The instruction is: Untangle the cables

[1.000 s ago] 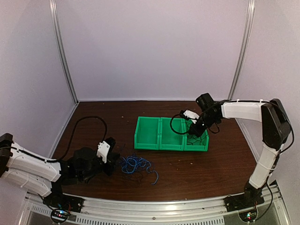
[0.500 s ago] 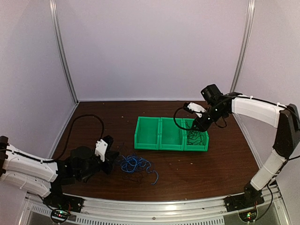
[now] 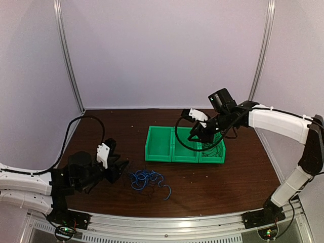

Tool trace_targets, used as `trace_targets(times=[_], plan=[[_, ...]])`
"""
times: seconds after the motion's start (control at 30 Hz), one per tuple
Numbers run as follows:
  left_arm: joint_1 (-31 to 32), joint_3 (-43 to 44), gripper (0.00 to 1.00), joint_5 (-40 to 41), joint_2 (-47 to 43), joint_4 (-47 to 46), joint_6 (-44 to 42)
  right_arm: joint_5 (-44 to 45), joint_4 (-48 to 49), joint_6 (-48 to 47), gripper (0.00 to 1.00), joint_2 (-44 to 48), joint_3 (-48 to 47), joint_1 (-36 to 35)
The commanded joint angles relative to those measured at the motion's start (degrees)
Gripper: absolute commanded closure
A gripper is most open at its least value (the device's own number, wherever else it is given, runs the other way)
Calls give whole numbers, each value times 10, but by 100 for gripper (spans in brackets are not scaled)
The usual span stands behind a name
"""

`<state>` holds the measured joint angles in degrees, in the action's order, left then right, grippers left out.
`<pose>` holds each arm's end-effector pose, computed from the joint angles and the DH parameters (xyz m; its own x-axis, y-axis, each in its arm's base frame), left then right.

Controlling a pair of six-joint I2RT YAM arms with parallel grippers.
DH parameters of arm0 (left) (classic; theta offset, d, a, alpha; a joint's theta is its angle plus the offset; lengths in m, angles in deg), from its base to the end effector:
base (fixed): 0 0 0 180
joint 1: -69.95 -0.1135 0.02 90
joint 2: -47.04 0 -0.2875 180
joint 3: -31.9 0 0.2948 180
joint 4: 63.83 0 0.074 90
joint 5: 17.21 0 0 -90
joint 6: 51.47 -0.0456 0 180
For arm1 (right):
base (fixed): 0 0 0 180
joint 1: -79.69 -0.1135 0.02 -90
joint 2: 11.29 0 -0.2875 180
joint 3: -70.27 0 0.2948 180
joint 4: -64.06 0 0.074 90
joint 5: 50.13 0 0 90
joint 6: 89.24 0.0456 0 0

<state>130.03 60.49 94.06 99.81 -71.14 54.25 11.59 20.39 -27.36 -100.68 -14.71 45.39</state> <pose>0.1273 -0.1880 0.1879 -0.3113 0.0347 -0.9497 0.5716 0.8052 -0.1579 0.3076 0.2360 0.2934 -0.1850 -0.6286 -0.7554 -0.9580 0.2867 -0.0040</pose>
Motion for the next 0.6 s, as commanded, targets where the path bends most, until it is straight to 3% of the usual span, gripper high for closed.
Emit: trace_targets(times=[0.0,0.1,0.33,0.57], plan=[[-2,31,49,25,-33,45,51,-50,46,-5,66,-80,-44,-72],[-2,31,45,51,-47,78,95,-54,47,3,71,-141,-88,-111],[-6,-1,39,24,-40,82,187,-50,34,38,77,-272,-215,-161],[-16,-36,38,-32,7,32,250,-61,-19,67,75,-390,-370,-183]])
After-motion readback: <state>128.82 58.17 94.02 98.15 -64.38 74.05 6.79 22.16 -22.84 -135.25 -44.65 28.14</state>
